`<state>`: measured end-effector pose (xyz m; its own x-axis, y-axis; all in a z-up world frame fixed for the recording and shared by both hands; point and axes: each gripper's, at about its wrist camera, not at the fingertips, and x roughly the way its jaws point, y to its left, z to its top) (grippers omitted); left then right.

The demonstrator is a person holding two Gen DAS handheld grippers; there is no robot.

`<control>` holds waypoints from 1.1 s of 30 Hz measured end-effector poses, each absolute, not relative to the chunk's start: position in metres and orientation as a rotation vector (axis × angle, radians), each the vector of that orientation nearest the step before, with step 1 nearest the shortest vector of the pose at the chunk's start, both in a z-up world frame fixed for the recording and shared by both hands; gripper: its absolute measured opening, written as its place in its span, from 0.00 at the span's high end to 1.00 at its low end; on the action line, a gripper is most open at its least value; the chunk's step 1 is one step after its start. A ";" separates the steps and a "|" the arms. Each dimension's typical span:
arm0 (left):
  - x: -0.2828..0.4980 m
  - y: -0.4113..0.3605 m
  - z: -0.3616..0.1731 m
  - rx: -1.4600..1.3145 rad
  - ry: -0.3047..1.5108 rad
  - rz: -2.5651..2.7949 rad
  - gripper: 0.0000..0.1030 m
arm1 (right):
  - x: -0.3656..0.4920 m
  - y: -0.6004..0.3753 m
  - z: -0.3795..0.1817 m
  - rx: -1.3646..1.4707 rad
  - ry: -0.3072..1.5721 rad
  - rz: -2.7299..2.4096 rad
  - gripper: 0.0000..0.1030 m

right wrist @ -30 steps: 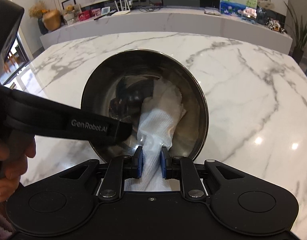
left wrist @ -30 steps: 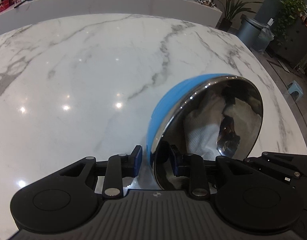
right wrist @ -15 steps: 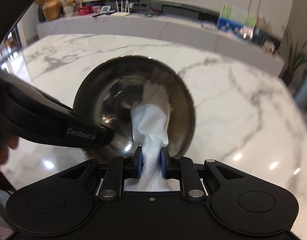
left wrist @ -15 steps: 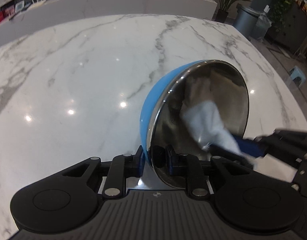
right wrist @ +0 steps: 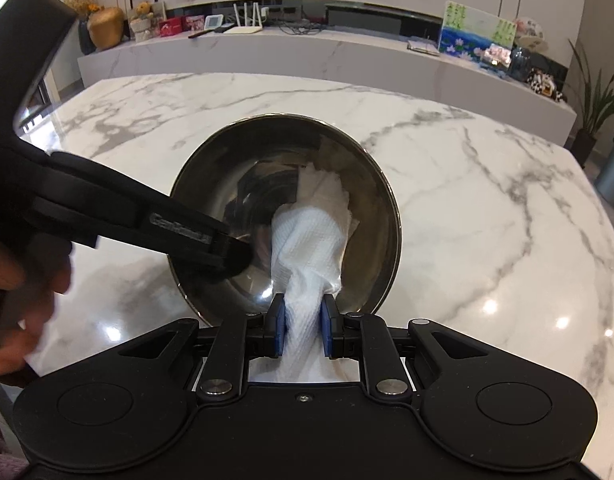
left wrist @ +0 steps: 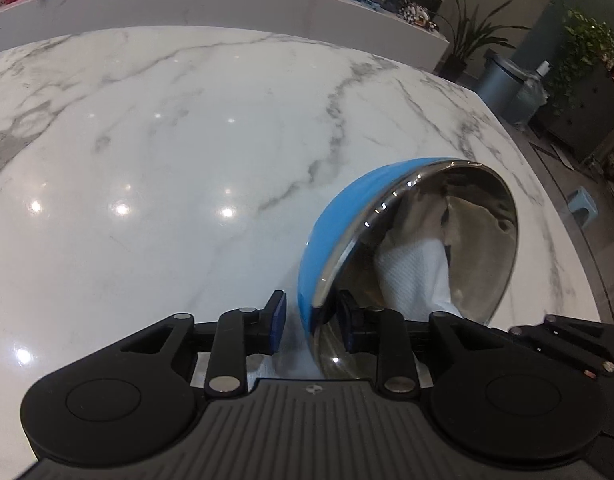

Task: Clean bowl
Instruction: 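Rub the towel around the inner wall with the right gripper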

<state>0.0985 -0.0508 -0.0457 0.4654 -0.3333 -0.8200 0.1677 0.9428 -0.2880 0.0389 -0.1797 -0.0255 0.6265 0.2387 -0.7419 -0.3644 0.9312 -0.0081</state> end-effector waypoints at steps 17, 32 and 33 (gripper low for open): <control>0.111 -0.051 -0.018 -0.066 1.091 -0.272 0.83 | 0.040 -0.177 0.010 -0.188 0.743 0.407 0.85; 0.137 -0.044 -0.025 -0.111 1.131 -0.301 0.86 | 0.091 -0.164 0.008 -0.256 0.788 0.430 0.86; 0.139 -0.044 -0.025 -0.115 1.130 -0.300 0.86 | 0.094 -0.163 0.007 -0.261 0.800 0.437 0.86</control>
